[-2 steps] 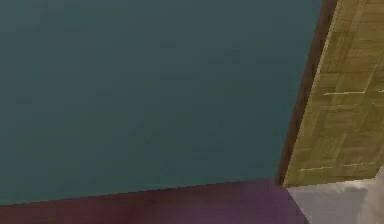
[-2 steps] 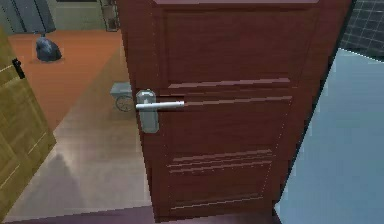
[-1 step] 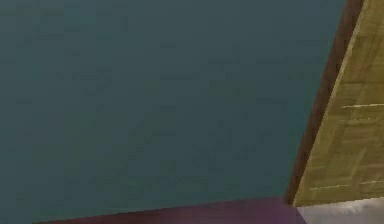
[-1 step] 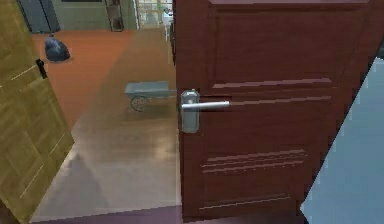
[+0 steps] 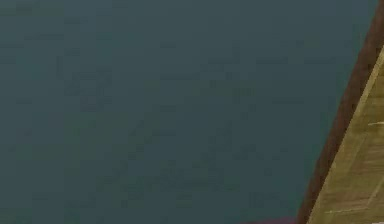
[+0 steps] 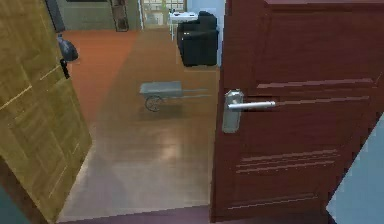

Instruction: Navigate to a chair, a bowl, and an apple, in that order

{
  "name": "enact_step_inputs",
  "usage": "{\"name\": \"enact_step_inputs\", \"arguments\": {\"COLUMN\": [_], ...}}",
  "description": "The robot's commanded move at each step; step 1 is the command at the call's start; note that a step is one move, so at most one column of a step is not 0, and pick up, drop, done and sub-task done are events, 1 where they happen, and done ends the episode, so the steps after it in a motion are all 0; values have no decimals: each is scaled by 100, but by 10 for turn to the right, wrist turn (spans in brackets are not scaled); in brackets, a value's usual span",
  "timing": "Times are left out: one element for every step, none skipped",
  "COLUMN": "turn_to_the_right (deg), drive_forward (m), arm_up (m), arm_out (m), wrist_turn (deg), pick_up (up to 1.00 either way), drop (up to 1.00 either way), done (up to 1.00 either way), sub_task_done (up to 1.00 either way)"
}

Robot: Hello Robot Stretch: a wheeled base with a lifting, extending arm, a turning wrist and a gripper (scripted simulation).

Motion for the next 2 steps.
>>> {"name": "enact_step_inputs", "arguments": {"turn_to_the_right": [450,180], "drive_forward": [0,0], "arm_up": [0,0], "arm_out": [0,0], "wrist_turn": [0,0], "pick_up": [0,0], "drop": [0,0], "done": [0,0], "sub_task_done": [0,0]}}
